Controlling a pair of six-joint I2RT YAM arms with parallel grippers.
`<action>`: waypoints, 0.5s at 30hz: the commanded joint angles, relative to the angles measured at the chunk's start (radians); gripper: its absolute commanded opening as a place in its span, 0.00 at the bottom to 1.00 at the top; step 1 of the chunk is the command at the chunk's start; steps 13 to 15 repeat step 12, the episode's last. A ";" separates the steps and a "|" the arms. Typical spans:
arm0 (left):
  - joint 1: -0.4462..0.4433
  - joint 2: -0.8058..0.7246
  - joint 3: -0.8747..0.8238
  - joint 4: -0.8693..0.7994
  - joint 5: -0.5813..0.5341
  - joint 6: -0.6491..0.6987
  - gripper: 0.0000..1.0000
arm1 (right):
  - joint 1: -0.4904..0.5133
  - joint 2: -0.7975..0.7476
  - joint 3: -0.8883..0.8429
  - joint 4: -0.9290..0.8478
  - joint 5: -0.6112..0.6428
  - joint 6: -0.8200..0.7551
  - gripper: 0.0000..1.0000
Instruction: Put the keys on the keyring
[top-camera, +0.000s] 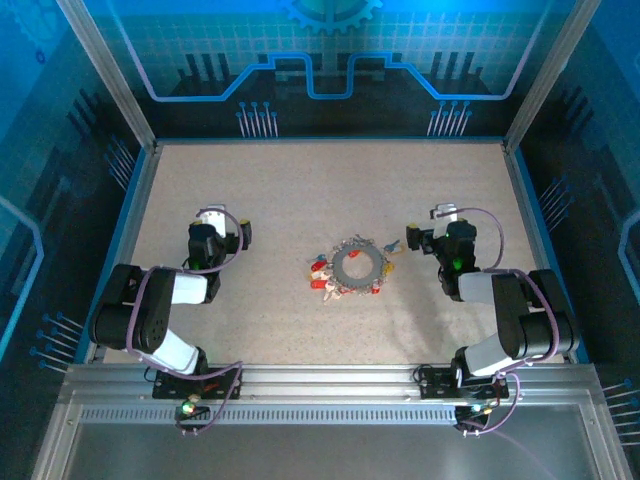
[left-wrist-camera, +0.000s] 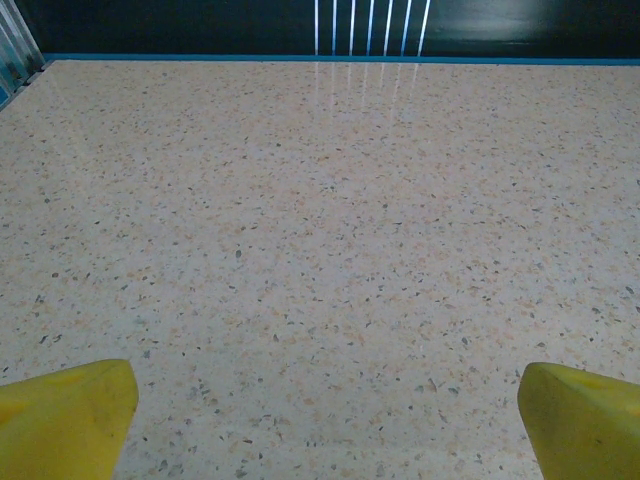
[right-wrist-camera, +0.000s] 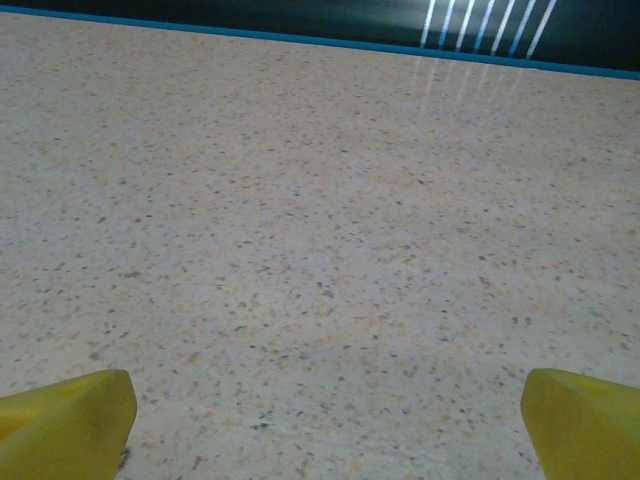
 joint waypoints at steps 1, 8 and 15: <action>0.008 0.005 -0.007 0.041 0.018 -0.013 0.99 | -0.007 0.010 0.026 -0.008 -0.046 -0.013 1.00; 0.008 0.004 -0.007 0.042 0.018 -0.014 0.99 | -0.010 0.008 0.028 -0.008 -0.047 -0.011 1.00; 0.008 0.004 -0.009 0.042 0.018 -0.014 0.99 | -0.009 0.008 0.024 -0.007 -0.050 -0.010 1.00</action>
